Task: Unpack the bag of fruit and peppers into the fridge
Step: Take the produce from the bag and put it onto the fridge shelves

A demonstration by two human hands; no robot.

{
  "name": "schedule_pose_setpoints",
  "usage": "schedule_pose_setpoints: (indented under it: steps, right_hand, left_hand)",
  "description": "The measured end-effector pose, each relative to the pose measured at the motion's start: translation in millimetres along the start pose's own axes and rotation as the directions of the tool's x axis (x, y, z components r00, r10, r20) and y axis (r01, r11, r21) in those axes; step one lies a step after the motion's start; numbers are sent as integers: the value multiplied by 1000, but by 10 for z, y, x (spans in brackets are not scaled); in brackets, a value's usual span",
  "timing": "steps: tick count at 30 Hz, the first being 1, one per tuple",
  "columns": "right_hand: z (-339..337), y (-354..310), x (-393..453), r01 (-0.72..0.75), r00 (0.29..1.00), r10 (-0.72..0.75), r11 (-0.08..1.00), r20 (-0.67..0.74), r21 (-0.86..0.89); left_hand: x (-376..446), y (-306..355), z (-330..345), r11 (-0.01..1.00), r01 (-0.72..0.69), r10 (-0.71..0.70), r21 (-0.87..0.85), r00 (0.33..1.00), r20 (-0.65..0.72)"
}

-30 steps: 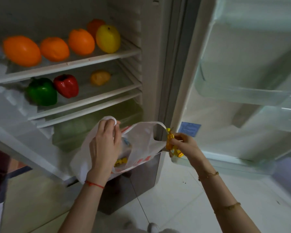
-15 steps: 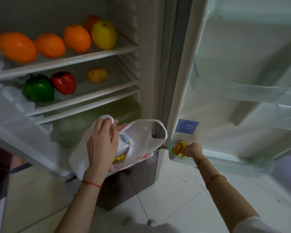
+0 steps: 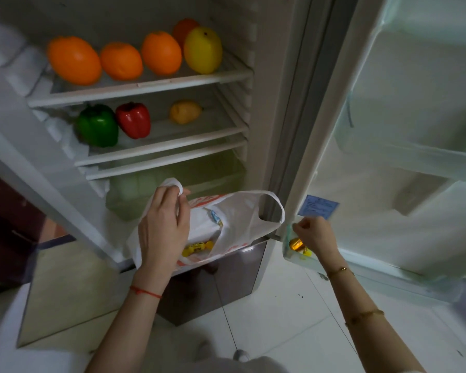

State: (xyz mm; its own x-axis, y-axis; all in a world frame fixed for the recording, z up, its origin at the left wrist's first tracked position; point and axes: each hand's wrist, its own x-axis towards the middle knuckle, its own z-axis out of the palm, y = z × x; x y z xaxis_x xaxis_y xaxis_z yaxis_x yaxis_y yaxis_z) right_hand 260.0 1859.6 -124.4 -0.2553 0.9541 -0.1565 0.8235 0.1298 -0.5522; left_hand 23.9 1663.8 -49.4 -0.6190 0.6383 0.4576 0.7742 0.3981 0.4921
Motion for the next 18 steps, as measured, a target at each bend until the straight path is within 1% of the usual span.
schedule_pose_setpoints:
  steps: [3, 5, 6, 8, 10, 12, 14, 18]
  right_hand:
    - [-58, -457, -165, 216, 973, -216, 976, 77, 13]
    - [-8, -767, -243, 355, 927, -357, 934, 111, 36]
    - [65, -911, -246, 416, 897, -422, 907, 133, 73]
    - [316, -1109, -150, 496, 838, -510, 860, 195, 115]
    - [635, -1239, 14, 525, 812, -515, 850, 275, 41]
    - [900, -1331, 160, 541, 804, -474, 834, 359, -109]
    - [1098, -1375, 287, 550, 806, -444, 807, 390, -218]
    - [1450, -1319, 553, 519, 803, -370, 819, 468, -244]
  left_hand:
    - [-13, -54, -58, 1000, -2, 2, 2, 1000, -3]
    - [-25, -89, -95, 1000, 0, 0, -1, 1000, -5]
    - [-31, -114, -115, 1000, 0, 0, -1, 1000, -11]
    - [-43, -173, -153, 1000, -7, 7, 7, 1000, -13]
    - [-54, -234, -189, 1000, -12, 12, 7, 1000, -5]
    - [-63, -289, -212, 1000, -7, 7, -13, 1000, -5]
    - [-62, -342, -224, 999, 5, -6, -42, 1000, -15]
    - [-52, -436, -225, 997, 17, -19, -74, 999, -34]
